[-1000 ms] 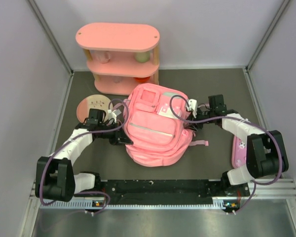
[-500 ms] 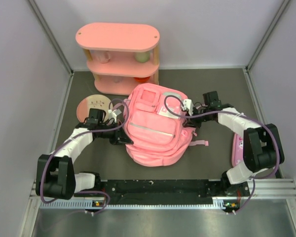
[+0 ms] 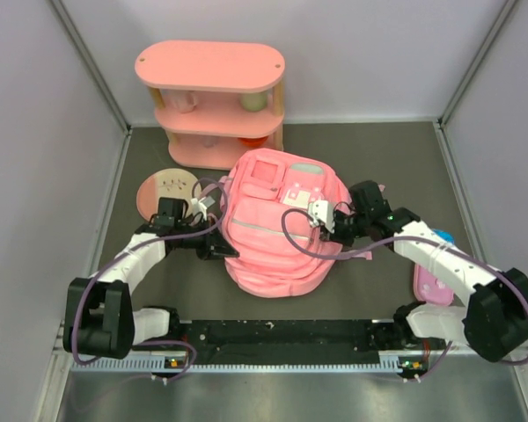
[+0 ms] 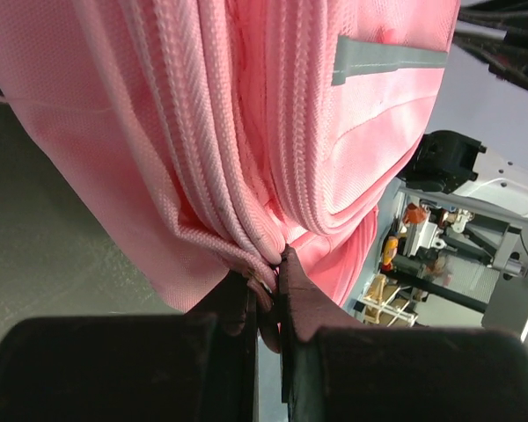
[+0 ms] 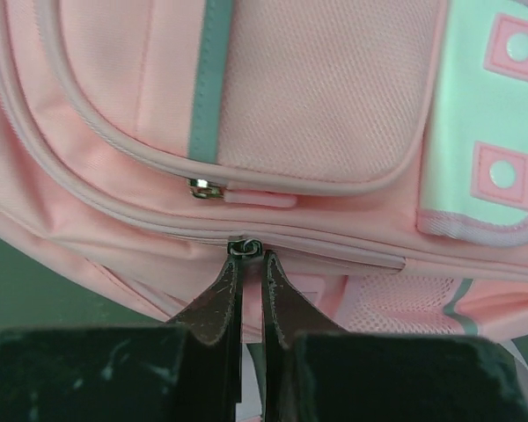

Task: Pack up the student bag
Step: Unzip the student bag at the center of the board.

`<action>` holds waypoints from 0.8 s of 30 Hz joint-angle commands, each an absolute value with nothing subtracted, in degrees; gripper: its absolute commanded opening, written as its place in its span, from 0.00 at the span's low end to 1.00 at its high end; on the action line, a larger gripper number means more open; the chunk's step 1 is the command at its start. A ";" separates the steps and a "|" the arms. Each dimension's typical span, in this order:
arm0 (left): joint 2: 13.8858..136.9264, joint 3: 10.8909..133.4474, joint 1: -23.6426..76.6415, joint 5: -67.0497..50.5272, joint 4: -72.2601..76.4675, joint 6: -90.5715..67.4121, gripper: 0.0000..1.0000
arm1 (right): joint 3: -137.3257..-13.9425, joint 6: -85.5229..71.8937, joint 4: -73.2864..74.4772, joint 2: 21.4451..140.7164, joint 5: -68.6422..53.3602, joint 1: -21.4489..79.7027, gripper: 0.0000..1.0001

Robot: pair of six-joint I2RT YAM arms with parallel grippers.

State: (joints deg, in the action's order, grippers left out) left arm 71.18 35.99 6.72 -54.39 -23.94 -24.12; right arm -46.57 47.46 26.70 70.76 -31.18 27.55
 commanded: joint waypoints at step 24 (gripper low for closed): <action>54.50 22.06 8.09 -42.63 9.32 -45.70 0.04 | -50.09 19.52 38.76 70.48 -39.12 52.73 0.00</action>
State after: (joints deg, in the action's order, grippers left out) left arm 58.43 22.76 7.90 -44.36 -1.93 -41.58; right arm -45.89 24.99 38.30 68.53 -28.75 50.78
